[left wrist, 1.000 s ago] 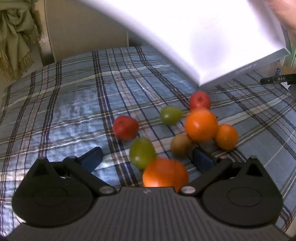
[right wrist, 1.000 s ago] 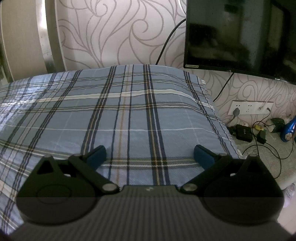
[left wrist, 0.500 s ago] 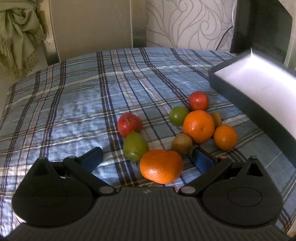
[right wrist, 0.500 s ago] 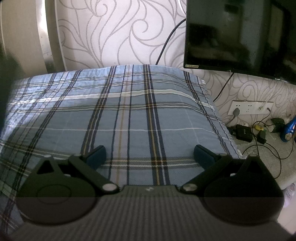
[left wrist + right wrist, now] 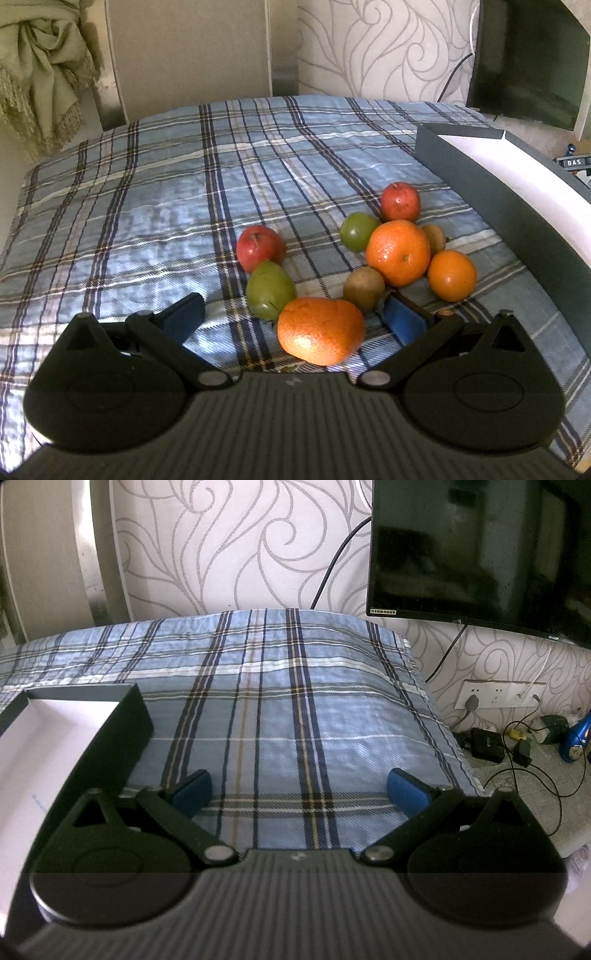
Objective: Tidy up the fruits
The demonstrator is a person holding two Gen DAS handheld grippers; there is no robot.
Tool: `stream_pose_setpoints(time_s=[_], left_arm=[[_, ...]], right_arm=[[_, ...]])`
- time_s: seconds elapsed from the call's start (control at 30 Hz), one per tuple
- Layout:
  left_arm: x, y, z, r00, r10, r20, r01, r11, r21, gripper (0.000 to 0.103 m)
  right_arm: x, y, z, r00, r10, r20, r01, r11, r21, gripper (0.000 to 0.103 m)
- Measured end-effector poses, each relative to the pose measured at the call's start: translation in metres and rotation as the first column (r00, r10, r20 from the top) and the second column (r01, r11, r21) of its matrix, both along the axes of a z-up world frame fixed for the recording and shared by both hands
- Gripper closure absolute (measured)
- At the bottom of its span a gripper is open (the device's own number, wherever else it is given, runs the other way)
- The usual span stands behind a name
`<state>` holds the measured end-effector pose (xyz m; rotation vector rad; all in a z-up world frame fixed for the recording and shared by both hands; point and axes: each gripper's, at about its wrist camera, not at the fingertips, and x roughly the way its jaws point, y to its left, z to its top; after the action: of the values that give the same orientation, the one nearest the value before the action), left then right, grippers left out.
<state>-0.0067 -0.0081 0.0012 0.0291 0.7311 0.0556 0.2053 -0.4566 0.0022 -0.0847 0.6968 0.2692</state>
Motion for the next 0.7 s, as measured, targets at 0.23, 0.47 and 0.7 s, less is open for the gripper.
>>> stream_pose_setpoints(time_s=[0.23, 0.47, 0.7], left_arm=[[-0.001, -0.005, -0.001, 0.999, 0.049, 0.000, -0.049, 0.999, 0.006, 0.000], [-0.002, -0.006, 0.004, 0.996, 0.088, -0.022, -0.087, 0.995, 0.039, 0.000], [-0.045, -0.018, 0.041, 0.974, 0.207, 0.095, -0.207, 0.978, -0.008, 0.000]], right_arm=[[0.000, 0.001, 0.000, 1.000, 0.000, 0.002, 0.000, 1.000, -0.004, 0.000], [-0.013, 0.002, 0.014, 0.988, -0.081, -0.133, 0.079, 0.997, -0.020, 0.000], [-0.125, -0.002, 0.095, 0.979, -0.157, 0.127, 0.148, 0.986, 0.076, 0.000]])
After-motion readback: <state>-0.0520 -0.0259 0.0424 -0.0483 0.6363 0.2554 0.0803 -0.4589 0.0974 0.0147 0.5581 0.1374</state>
